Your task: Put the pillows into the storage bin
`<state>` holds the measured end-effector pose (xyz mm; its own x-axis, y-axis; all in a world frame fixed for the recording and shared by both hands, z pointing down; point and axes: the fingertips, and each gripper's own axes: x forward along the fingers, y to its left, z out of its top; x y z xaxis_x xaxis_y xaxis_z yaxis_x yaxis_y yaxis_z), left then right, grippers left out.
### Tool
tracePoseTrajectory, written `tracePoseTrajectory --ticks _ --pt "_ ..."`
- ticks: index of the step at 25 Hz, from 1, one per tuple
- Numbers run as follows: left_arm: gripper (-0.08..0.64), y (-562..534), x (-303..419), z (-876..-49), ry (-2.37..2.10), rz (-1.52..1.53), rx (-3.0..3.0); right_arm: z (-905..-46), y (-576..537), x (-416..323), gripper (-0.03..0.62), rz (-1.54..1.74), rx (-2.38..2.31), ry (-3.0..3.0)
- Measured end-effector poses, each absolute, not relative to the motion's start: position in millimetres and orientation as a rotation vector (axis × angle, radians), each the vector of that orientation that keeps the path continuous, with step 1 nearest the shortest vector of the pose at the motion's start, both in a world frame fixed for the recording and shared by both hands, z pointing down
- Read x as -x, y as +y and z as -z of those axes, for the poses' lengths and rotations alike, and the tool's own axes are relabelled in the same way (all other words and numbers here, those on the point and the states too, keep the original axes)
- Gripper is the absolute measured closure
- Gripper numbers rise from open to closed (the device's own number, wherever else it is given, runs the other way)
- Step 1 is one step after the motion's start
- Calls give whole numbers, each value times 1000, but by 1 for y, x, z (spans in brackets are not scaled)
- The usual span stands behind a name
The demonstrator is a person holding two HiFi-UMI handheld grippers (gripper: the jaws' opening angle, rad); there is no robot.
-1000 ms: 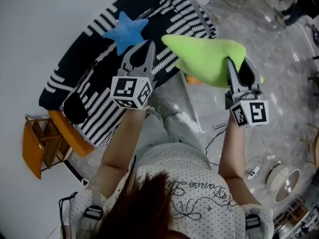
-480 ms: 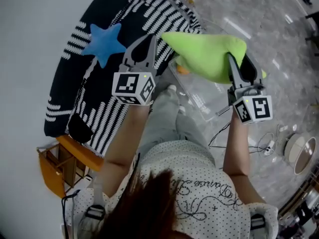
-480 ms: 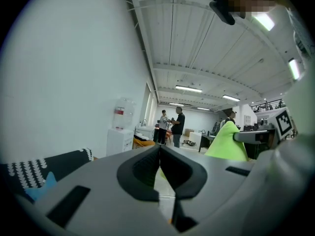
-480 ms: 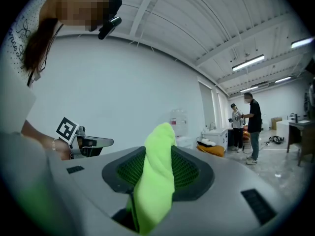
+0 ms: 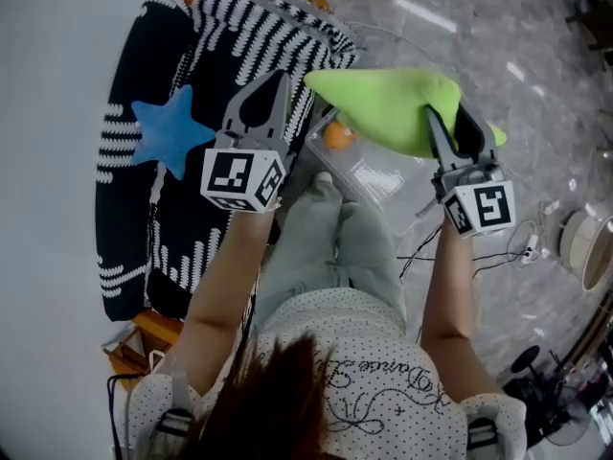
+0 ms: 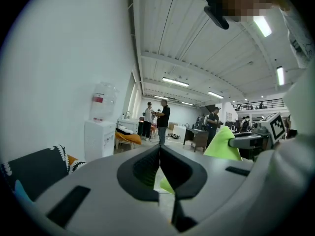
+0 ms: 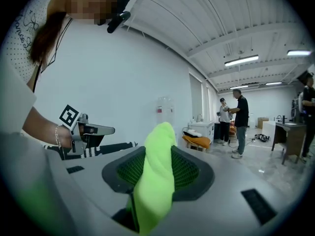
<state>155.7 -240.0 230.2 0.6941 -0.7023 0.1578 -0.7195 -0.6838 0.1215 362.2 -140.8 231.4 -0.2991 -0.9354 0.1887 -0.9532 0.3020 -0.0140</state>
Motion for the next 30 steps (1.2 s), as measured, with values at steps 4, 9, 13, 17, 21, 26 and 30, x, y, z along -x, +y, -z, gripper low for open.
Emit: tracePoseTrajectory --ticks 4,9,13,17,21,26,30 --pt "557 -251 -173 -263 -1134 -185 -2696 -268 -149 -382 428 -262 -1767 -2370" --pt "555 -258 -185 -310 -1152 -207 -2652 -330 -162 -397 427 -376 -1720 -2383" --pt "557 -259 -186 -364 -1163 -222 -2599 -392 -164 -400 428 -420 -1640 -2382" --pt "557 -252 -189 -430 -1165 -251 -2544 -462 -158 -400 428 -506 -1552 -2376" --pt "557 -248 -190 -504 -1182 -300 -2495 -535 -147 -398 428 -552 -1431 -2354" --pt "555 -232 -183 -582 -1178 -359 -2434 -632 -118 -388 429 -613 -1210 -2296" --pt "557 -222 -176 -624 -1176 -393 -2414 -707 -117 -379 429 -620 -1075 -2236"
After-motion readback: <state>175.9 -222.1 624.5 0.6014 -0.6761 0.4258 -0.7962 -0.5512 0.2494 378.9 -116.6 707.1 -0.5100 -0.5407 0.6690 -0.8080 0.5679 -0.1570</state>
